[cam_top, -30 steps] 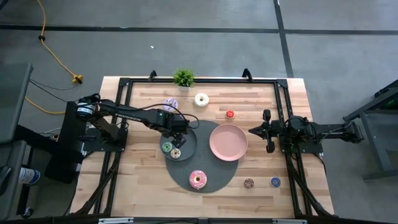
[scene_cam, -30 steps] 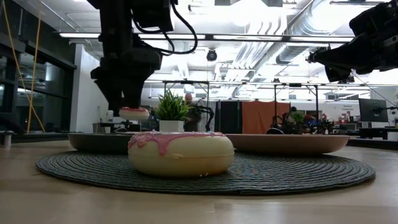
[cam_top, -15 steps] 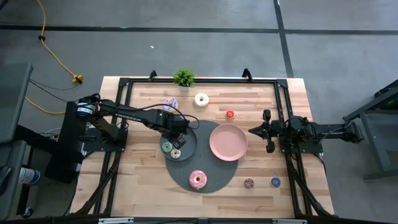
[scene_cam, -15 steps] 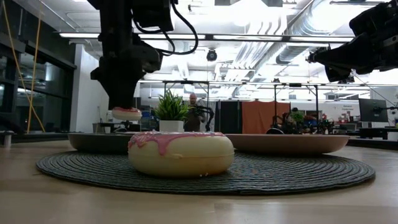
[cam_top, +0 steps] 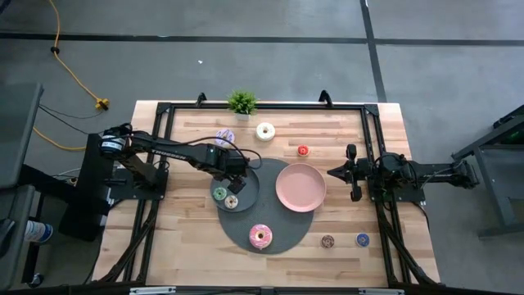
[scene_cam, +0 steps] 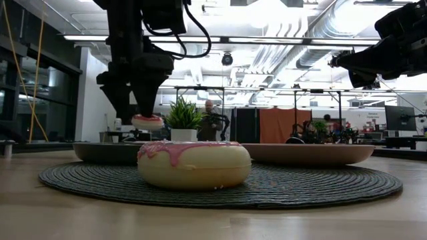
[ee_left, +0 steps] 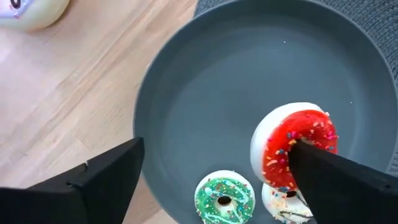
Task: Pick & Place donuts
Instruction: Put the small red donut on the gray plate, then put the big pink donut on the pink plate
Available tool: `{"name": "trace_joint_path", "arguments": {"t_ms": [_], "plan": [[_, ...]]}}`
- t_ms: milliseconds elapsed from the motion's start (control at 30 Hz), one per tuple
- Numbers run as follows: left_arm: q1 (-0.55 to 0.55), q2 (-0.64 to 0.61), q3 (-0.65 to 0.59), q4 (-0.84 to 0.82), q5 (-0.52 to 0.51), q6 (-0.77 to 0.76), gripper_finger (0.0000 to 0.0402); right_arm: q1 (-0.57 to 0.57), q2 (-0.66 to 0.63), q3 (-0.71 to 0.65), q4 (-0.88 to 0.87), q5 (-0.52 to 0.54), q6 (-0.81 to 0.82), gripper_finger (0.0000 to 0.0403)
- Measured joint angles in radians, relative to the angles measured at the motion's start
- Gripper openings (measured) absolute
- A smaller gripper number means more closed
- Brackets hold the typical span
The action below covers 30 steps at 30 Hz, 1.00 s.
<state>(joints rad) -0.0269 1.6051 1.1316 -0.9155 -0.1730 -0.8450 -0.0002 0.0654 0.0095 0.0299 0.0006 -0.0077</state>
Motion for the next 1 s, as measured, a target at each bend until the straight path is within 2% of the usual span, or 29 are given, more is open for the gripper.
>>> {"name": "trace_joint_path", "arguments": {"t_ms": [333, 533, 633, 733, 1000], "plan": [[0.000, 0.000, 0.000, 0.000, 0.005, -0.054, 0.0388, 0.000, 0.000, 0.000, 0.000, 0.000, 0.000, 0.0000], [0.000, 0.000, 0.000, 0.014, 0.110, -0.205, 0.0385, 0.000, 0.000, 0.000, 0.000, 0.000, 0.000, 0.0000], [0.000, 0.000, 0.000, 0.040, 0.196, -0.295, 0.0371, 0.000, 0.000, 0.000, 0.000, 0.000, 0.000, 0.0000], [0.001, 0.000, 0.000, 0.061, 0.243, -0.313, 0.0350, 0.000, 0.000, 0.000, 0.000, 0.000, 0.000, 0.0000], [0.001, 0.000, 0.000, 0.033, 0.209, -0.315, 0.0320, 0.000, 0.000, 0.000, 0.000, 0.000, 0.000, 0.0000]]}}
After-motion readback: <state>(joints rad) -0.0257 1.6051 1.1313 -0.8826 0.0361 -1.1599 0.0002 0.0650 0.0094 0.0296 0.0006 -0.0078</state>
